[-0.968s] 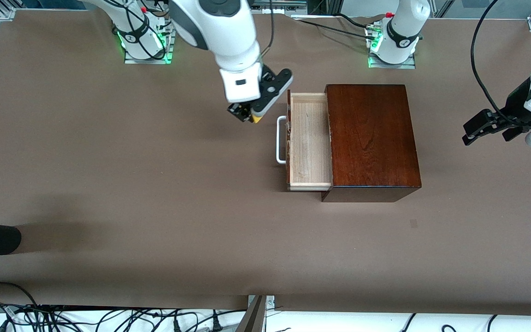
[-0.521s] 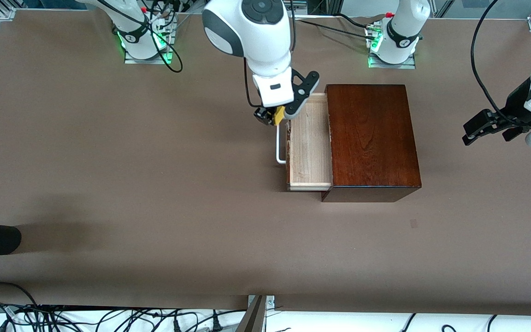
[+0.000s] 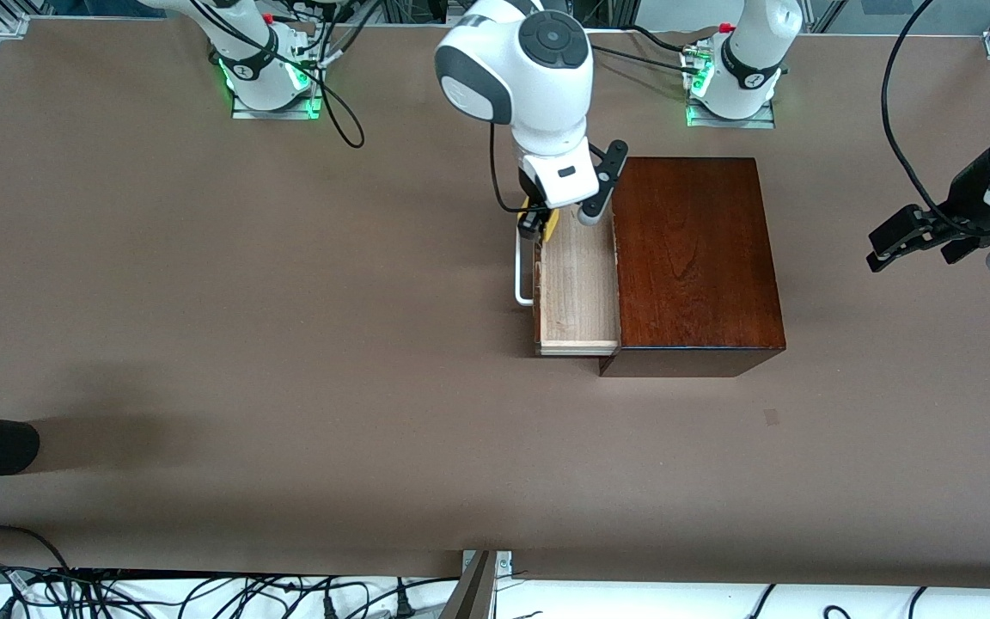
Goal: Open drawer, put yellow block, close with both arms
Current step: 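Lift the yellow cube and carry it over the open drawer, then lower the yellow cube into the drawer with the right gripper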
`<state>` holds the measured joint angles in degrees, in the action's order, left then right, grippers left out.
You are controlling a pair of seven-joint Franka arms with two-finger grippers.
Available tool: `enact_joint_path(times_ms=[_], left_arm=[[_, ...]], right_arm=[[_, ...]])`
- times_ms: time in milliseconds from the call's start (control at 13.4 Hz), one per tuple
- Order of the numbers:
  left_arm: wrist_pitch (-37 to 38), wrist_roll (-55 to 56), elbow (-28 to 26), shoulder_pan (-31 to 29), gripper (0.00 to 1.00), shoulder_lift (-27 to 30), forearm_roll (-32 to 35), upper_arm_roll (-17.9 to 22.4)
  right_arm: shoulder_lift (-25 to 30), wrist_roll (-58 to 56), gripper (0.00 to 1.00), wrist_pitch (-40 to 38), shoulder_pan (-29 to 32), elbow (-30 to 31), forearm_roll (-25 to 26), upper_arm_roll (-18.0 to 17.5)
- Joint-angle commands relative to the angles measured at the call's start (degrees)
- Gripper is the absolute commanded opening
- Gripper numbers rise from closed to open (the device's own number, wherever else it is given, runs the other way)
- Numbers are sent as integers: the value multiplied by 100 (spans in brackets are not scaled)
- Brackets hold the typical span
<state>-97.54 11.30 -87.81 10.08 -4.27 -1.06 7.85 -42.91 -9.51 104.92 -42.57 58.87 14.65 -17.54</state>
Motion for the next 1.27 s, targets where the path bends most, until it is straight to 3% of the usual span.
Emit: enact_joint_path(times_ms=[0, 521, 1192], left_arm=[[25, -93, 176, -68, 100, -92, -149, -20], [25, -93, 176, -68, 100, -92, -149, -20], [34, -84, 176, -59, 100, -83, -149, -38]], right_arm=[[-297, -358, 4, 142, -120, -403, 108, 57], [-868, -613, 4, 968, -446, -579, 152, 295], [-1167, -710, 4, 1479, -551, -561, 152, 470]])
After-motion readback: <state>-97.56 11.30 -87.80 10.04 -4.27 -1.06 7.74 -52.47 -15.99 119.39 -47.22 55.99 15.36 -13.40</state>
